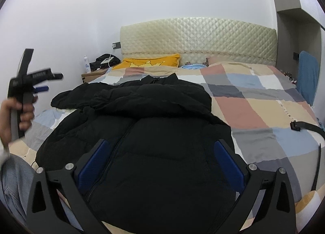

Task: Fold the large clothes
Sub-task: 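Withdraw the right gripper while moving the left gripper toward the other sleeve, then grasp the other sleeve cuff with the left gripper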

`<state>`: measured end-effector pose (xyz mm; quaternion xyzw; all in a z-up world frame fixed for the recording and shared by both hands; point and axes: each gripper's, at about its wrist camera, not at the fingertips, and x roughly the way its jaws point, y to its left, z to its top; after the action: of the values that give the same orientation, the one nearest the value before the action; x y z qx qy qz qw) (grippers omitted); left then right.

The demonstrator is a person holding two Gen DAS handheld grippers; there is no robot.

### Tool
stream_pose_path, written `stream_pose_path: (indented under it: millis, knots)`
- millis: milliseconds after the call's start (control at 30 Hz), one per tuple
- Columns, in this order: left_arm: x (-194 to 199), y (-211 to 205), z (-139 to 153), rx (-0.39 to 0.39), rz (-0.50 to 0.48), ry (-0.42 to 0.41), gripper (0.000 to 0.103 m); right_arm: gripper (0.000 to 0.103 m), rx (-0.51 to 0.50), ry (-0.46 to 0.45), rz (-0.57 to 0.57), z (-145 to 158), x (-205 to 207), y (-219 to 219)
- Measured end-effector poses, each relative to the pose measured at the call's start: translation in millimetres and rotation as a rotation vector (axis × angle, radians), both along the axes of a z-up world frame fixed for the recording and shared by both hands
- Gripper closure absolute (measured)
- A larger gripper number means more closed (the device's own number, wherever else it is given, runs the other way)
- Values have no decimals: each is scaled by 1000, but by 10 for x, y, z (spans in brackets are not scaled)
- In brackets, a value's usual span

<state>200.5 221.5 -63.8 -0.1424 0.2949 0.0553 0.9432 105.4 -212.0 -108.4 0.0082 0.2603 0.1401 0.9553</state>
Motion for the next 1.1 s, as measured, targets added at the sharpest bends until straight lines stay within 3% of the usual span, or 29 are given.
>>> stream_pose_path:
  millis: [267, 433, 567, 833, 1100]
  knots:
    - [192, 1069, 368, 18, 173, 1, 0, 0, 17, 37, -10, -90, 116, 4]
    - [386, 1586, 342, 73, 261, 79, 0, 0, 22, 37, -3, -104, 130, 54]
    - [450, 1916, 195, 37, 274, 106, 0, 0, 2, 22, -3, -102, 137, 118]
    - [606, 2464, -261, -34, 263, 144, 0, 0, -2, -24, -112, -64, 232, 107]
    - [771, 3089, -957, -208, 325, 171, 0, 0, 32, 57, -114, -194, 431, 233]
